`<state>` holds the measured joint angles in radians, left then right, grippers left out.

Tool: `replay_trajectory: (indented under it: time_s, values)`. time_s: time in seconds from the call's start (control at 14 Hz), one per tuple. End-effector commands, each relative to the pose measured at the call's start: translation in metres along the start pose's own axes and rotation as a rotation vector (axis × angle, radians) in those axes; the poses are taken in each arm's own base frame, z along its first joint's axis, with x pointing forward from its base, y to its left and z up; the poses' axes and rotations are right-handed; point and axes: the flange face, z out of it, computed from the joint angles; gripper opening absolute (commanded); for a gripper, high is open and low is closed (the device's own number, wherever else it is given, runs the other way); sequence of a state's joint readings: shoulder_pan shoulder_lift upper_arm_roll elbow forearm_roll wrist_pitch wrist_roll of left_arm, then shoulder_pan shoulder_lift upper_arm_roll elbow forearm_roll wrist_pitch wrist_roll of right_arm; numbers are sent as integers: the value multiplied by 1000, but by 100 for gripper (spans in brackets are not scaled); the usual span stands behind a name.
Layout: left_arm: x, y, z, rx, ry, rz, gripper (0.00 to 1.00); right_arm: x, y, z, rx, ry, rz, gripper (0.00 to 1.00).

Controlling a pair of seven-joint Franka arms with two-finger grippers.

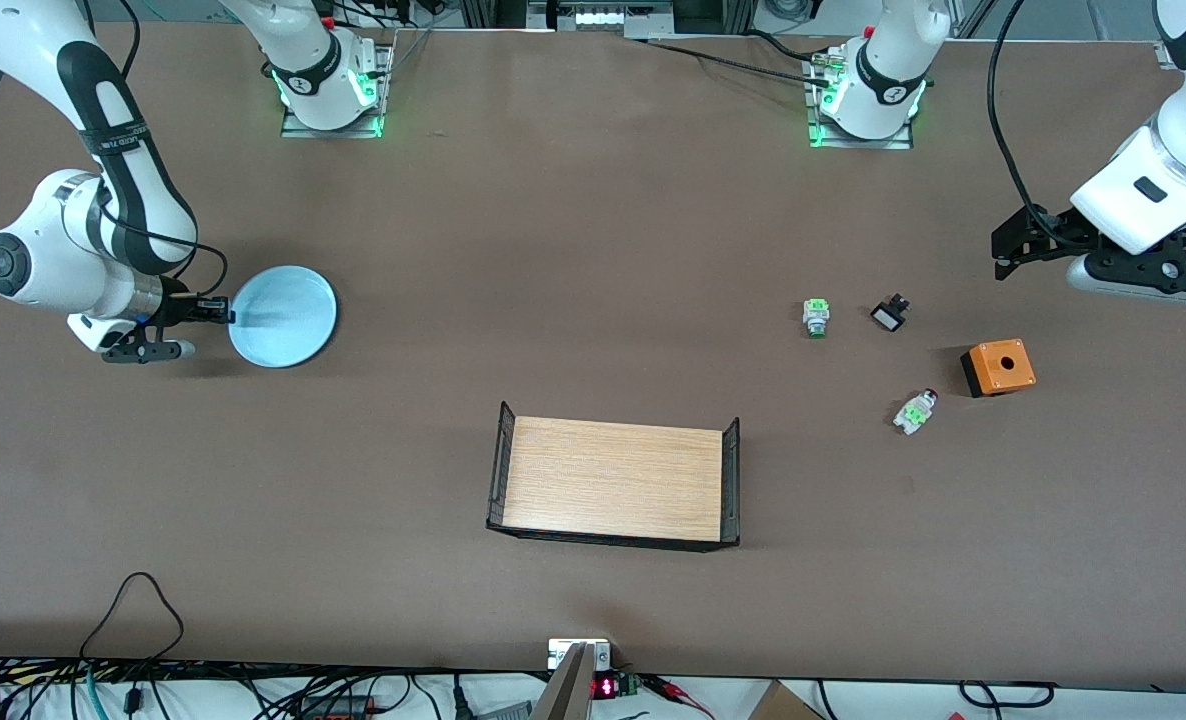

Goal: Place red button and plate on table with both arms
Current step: 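Lower the plate onto the table with the right gripper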

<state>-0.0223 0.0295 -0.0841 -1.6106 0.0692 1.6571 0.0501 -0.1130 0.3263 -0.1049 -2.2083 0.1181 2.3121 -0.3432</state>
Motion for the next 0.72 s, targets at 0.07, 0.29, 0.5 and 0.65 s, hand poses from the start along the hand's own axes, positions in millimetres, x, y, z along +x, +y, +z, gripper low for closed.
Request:
replay_trajectory:
  time_s: [0.07,0.29,0.5,0.65]
  values:
    - [5,0,-6,19,9,6,100,20,-23,-56,27,-18,49,100]
    - [5,-1,-6,19,9,5,100,38,-53,-81,23,-1,75,100]
    - [5,-1,-6,19,9,2,100,51,-88,-100,8,24,83,100]
    - [5,-2,-6,19,11,0,100,61,-105,-135,-24,22,95,100]
